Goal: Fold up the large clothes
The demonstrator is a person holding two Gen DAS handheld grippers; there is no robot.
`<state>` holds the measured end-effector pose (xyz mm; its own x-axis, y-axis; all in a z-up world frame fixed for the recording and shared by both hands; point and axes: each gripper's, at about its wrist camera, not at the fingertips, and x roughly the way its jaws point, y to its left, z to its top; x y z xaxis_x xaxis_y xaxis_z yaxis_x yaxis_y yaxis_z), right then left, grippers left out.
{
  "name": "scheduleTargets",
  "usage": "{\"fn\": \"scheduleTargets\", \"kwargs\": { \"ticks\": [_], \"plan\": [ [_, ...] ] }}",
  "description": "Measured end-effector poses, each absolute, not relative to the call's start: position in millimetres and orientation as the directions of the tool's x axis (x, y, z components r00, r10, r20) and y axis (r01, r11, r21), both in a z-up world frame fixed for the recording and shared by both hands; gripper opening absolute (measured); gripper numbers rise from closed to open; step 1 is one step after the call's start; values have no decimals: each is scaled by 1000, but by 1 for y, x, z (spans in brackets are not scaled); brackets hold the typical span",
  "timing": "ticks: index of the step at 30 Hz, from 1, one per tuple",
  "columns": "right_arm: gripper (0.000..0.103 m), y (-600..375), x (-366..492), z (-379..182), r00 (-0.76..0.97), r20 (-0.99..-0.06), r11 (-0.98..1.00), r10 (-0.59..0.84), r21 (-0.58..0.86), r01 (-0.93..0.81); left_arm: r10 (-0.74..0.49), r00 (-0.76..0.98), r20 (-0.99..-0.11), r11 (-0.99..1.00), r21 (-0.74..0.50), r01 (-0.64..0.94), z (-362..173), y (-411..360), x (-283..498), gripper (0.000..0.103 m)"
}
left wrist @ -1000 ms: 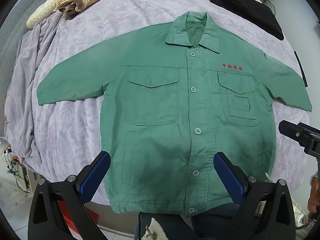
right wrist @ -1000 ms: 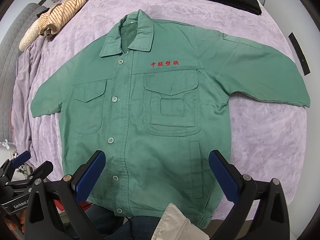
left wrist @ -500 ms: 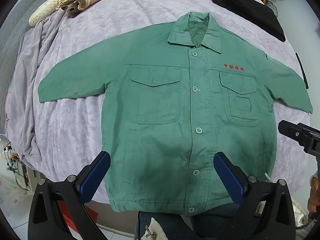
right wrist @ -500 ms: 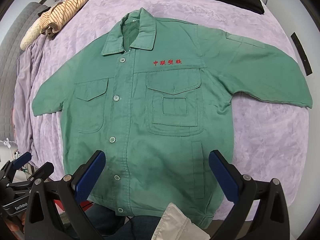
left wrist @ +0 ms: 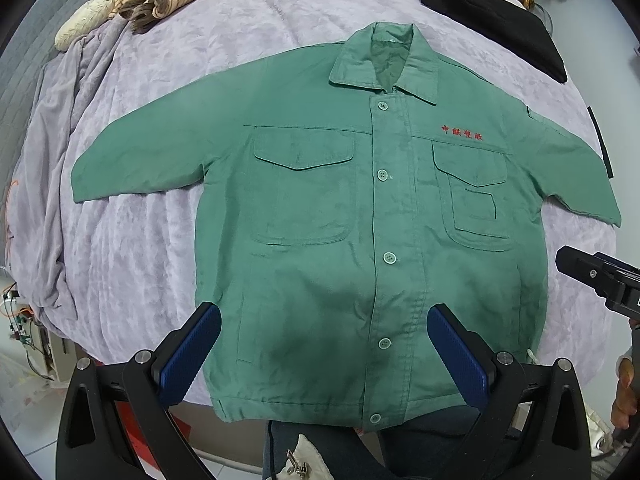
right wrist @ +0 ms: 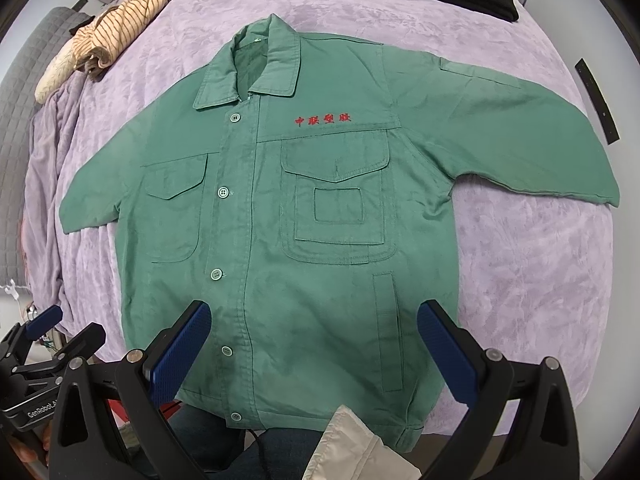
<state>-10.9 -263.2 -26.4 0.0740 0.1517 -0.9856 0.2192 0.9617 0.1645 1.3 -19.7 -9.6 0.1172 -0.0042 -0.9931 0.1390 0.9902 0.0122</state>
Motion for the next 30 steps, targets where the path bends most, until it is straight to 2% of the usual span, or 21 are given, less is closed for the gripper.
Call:
{"fn": "scheduleTargets", "kwargs": {
  "ticks": [30],
  "plan": [
    [102,-263,-7,-35,48,-987,959,152,159,235,-2,95,-995,992,10,129,-20,-14,5,103]
  ]
}}
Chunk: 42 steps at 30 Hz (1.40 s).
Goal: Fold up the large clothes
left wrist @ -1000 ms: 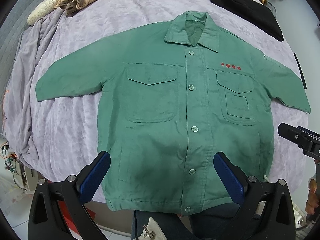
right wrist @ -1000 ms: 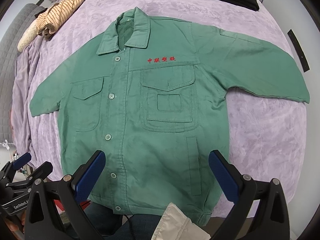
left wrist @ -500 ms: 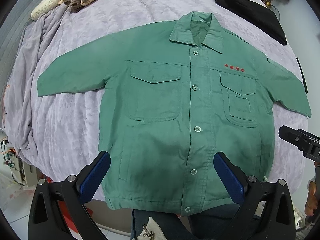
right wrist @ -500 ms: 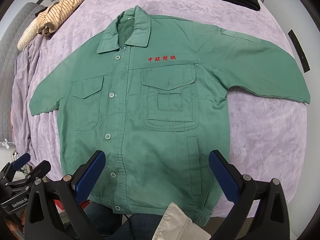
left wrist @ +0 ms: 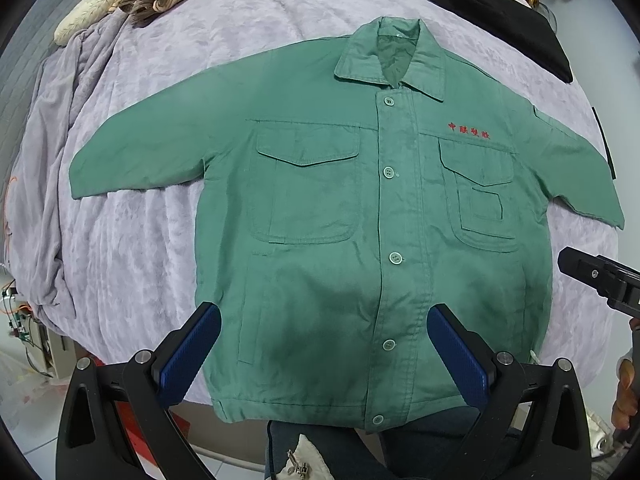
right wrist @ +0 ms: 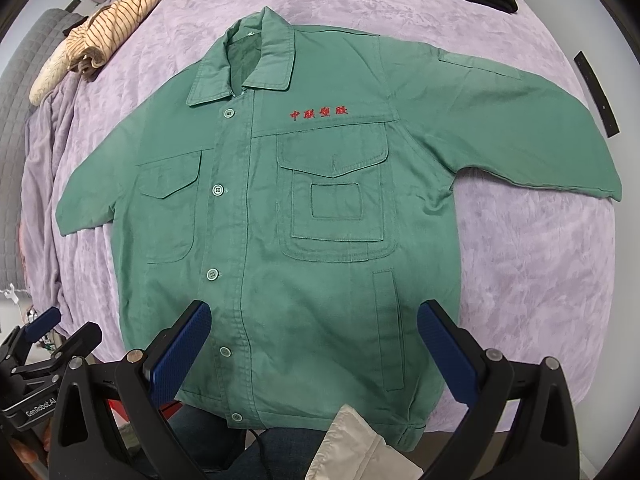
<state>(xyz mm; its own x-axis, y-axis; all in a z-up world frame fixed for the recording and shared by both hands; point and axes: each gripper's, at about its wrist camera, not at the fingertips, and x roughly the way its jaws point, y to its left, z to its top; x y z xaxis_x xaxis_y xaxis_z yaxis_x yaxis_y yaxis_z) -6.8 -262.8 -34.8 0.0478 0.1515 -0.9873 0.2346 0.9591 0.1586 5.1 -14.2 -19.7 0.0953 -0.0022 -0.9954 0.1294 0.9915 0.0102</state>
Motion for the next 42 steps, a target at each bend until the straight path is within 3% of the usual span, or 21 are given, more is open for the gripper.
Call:
{"fn": "scheduleTargets", "kwargs": {
  "ticks": [11,29,32,36,42],
  "plan": [
    [102,-252,-2,-35,37,-991,968,129,134,214,-20,94,-995,991,-7,133,-23,-6,12,103],
    [102,-233,-7,-43,2,-997,937,77,73,341,-95,31,-995,975,-87,203,-65,28,26,103],
    [102,-222,-3,-48,25,-994,925,108,110,365,-128,7,-992,972,-124,199,-78,48,31,103],
    [102,-190,9,-62,74,-959,894,272,280,350,-163,32,-986,978,-157,140,-91,96,44,103],
    [102,-118,29,-92,23,-934,885,357,346,311,-143,143,-979,986,-154,-62,-119,210,84,103]
  ]
}}
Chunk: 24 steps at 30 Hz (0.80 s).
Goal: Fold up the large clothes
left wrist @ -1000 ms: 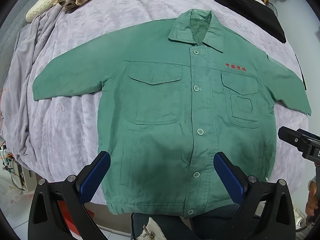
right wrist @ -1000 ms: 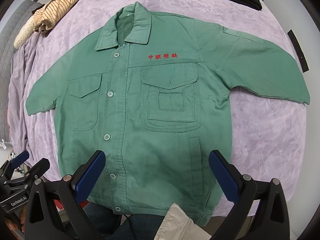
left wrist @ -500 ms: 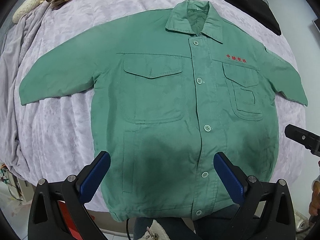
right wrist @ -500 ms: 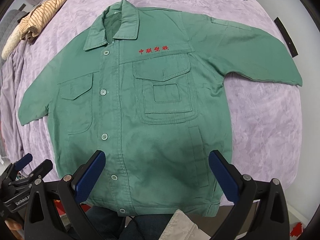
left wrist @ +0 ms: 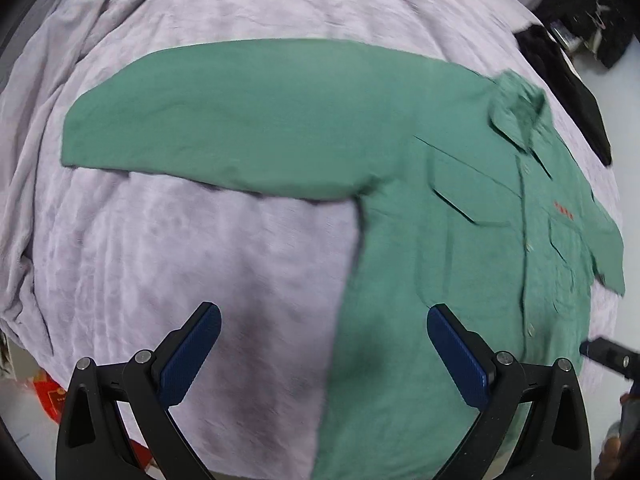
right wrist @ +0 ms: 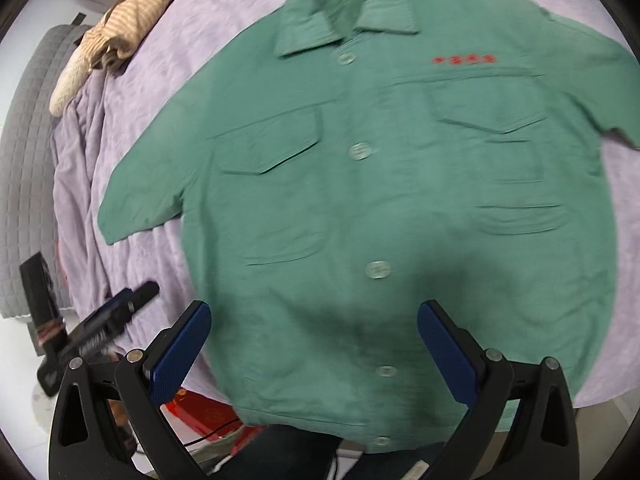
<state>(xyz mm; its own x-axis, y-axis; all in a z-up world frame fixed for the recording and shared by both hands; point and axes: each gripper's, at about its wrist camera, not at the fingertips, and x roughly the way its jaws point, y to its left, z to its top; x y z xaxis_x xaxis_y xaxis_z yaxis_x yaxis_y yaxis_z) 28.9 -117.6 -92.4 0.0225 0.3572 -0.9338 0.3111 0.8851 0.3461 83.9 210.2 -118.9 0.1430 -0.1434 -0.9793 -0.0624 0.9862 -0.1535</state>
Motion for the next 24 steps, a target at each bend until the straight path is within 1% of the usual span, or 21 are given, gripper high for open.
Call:
{"fn": "scheduleTargets", "kwargs": {
  "ticks": [4,9,10,12,13,14,15,16,17,20,22,24],
  "plan": [
    [102,-73,40,-112,-26,-934,904,357,338,260,-125,234,-964,954,-182,-239,-148,298,116,103],
    [102,-40,46,-136,-76,-943,932,323,303,196,-165,295,-941,853,-286,-436,-196,379,149,103],
    [102,-37,46,-139,-82,-944,934,321,301,195,-181,309,-934,831,-314,-460,-204,388,154,101],
    [102,-35,47,-147,-95,-944,935,316,293,199,-213,328,-920,800,-357,-482,-218,398,162,81],
    [102,-34,47,-150,-100,-944,935,315,290,201,-220,338,-915,789,-371,-490,-223,401,164,75],
    [102,-32,48,-153,-105,-943,935,315,290,202,-219,352,-910,781,-379,-497,-226,403,166,60],
    [102,-32,48,-154,-106,-943,935,315,290,202,-224,373,-901,774,-396,-493,-226,404,167,37],
    [102,-32,48,-155,-102,-943,935,316,291,202,-255,403,-879,762,-440,-475,-225,410,172,20],
    [102,-32,47,-155,-98,-943,934,318,294,202,-270,423,-865,753,-464,-468,-222,414,173,9],
    [102,-34,47,-153,-76,-943,931,324,304,203,-246,471,-847,787,-458,-413,-199,405,176,3],
    [102,-39,46,-151,-62,-941,927,332,313,206,-244,511,-824,824,-454,-338,-172,385,182,3],
    [102,-45,44,-148,-42,-938,922,343,328,208,-263,553,-791,863,-449,-232,-140,355,190,3]
  ]
}}
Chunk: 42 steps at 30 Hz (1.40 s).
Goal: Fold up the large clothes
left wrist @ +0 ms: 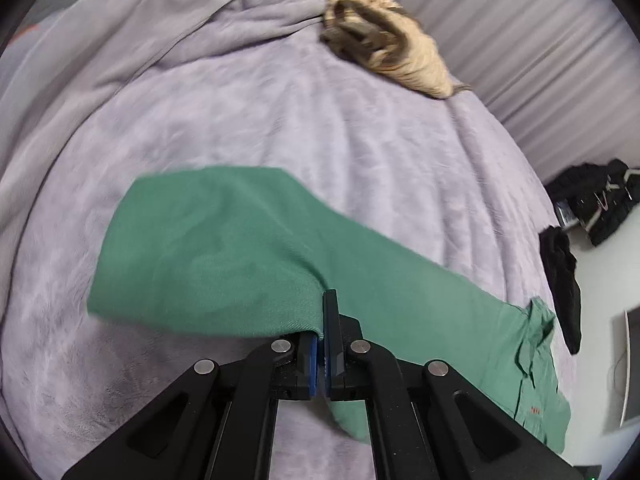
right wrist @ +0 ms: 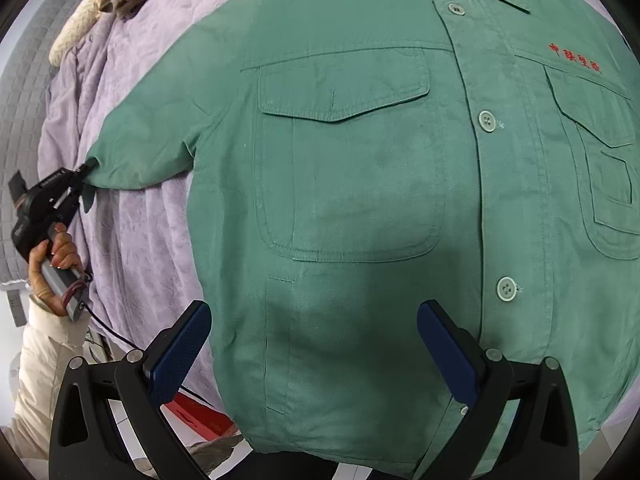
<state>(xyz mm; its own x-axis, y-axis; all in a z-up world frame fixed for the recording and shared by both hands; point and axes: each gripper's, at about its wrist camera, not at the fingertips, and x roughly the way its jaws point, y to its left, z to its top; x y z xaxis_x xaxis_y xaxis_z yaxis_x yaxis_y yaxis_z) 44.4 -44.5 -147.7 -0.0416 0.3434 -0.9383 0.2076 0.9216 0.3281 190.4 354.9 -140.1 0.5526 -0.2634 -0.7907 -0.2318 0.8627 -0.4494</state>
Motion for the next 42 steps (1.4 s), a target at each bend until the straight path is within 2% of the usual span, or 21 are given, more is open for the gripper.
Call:
{"fn": "scheduleTargets", "kwargs": {
  "ticks": [6,9,13,19,20,21,22,23,27,30,33,36,39,42],
  "plan": [
    [102,-81,43,-130,57,-930,902,362,365,230,-420,585,-694,895,-424,140,-54,219,201,3],
    [102,-114,40,-117,124,-927,889,354,375,262,-486,538,-689,874,-364,323,-40,122,196,3],
    [102,-170,28,-110,182,-932,873,312,357,333,-488,445,-751,853,-300,427,-67,13,179,3],
    [102,-247,-6,-133,161,-955,835,249,295,464,-283,353,-892,883,-99,460,-143,-62,157,6],
    [102,-258,-11,-136,154,-957,830,244,289,477,-269,338,-902,882,-90,462,-151,-63,153,29],
    [102,-264,-16,-140,148,-960,826,239,281,489,-264,320,-910,883,-94,461,-157,-61,150,76],
    [102,-269,-20,-143,144,-961,821,237,277,499,-254,317,-914,886,-89,454,-160,-59,146,96],
    [102,-273,-22,-145,142,-962,819,234,274,504,-246,340,-908,889,-71,453,-157,-55,141,103],
    [102,-278,-16,-142,154,-966,830,209,259,494,-221,394,-892,888,-16,460,-138,-36,120,103],
    [102,-264,6,-128,197,-965,871,175,245,427,-152,491,-858,931,42,363,-122,12,105,103],
    [102,-228,41,-115,250,-952,925,178,249,288,-12,513,-858,967,120,225,-129,70,102,103],
    [102,-174,79,-112,277,-936,962,218,254,102,101,440,-893,977,173,127,-157,117,108,103],
    [102,-115,113,-125,275,-924,964,266,262,-53,137,408,-903,983,174,55,-180,142,115,103],
    [102,-68,131,-146,261,-932,964,251,217,-154,152,429,-891,982,186,40,-192,142,125,103]
  ]
}}
